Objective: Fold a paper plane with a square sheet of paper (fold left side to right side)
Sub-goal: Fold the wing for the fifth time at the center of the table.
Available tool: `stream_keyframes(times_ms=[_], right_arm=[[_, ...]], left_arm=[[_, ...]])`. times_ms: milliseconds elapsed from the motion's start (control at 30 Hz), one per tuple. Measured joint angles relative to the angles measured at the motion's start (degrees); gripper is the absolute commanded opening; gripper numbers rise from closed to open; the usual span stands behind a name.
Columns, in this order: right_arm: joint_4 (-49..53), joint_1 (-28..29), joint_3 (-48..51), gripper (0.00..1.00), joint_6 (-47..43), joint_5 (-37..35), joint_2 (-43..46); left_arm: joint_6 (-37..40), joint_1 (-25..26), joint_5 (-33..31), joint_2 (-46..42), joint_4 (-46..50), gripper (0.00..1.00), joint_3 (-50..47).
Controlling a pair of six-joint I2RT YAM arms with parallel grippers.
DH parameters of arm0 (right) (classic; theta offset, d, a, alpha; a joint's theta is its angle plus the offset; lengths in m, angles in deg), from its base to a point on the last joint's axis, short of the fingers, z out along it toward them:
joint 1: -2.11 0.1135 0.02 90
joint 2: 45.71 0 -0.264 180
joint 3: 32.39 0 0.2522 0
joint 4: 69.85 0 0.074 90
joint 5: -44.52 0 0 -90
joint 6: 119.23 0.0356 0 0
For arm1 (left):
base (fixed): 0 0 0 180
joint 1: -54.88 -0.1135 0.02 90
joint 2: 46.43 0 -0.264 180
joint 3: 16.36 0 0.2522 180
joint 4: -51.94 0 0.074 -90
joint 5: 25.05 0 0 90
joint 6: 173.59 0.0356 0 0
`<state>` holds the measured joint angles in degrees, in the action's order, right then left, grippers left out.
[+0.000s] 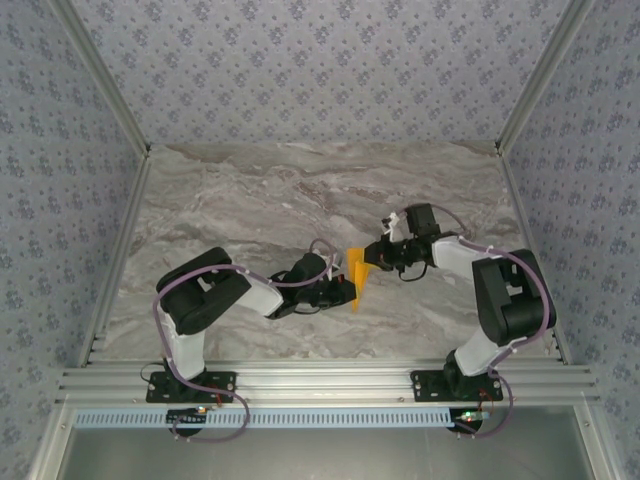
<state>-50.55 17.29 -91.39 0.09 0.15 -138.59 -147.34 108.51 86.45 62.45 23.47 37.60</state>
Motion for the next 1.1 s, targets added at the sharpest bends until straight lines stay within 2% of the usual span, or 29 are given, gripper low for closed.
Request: stream_keyframes(times_ms=[533,1100], right_arm=[[-5.2,1.9,0.0,0.08,1.7,0.2,-6.1],[-7.6,2.4,-0.6,0.08,2.4,0.2,-9.7]], left_arm=[[-1.0,-0.1,0.0,0.0,-0.7,0.0,-0.5],[-3.9,-0.8,0.7,1.7,-5.7,0.0,-2.4]])
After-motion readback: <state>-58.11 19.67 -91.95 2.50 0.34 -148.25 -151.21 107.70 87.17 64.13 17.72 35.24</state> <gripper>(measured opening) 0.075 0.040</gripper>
